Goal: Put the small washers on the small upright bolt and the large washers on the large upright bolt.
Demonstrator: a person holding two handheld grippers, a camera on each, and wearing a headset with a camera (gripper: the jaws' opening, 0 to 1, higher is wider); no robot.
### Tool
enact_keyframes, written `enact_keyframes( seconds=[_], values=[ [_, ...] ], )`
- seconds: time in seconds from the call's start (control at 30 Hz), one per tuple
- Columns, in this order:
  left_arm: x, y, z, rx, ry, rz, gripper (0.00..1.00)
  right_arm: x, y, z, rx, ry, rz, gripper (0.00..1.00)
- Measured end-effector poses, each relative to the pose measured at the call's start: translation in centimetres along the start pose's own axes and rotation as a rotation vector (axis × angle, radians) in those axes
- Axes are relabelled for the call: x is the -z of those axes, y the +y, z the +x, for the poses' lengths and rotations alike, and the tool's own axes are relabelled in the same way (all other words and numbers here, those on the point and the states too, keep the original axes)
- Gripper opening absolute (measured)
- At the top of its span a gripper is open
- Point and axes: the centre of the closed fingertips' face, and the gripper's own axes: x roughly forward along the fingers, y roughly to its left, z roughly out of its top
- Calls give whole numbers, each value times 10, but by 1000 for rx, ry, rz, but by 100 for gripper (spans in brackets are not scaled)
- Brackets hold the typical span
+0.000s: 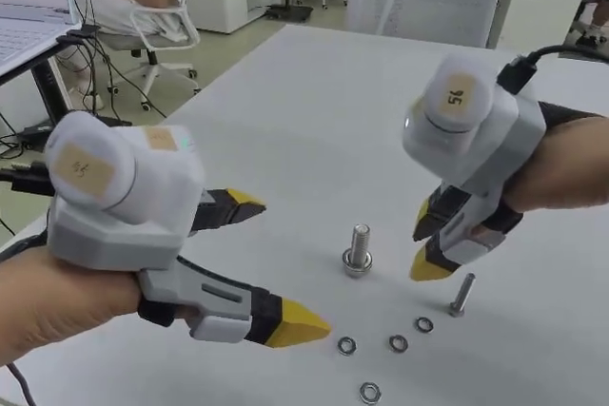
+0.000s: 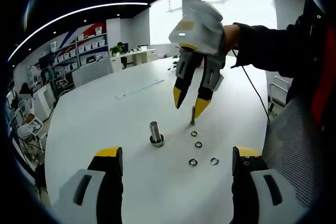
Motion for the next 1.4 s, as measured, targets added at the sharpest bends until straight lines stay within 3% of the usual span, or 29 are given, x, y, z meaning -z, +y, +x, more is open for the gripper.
enact_keyframes(
  seconds=[0.33, 0.9, 1.4],
  values=[
    [-7, -2, 4, 10, -15, 11, 86, 12, 14, 4, -15, 16, 11, 29],
    [-1, -15, 19, 60, -5, 4, 86, 32, 32, 24, -59, 29, 70, 28],
    [7, -24, 23, 82, -3, -13, 86, 39, 25, 46, -46, 56, 82, 25]
  ],
)
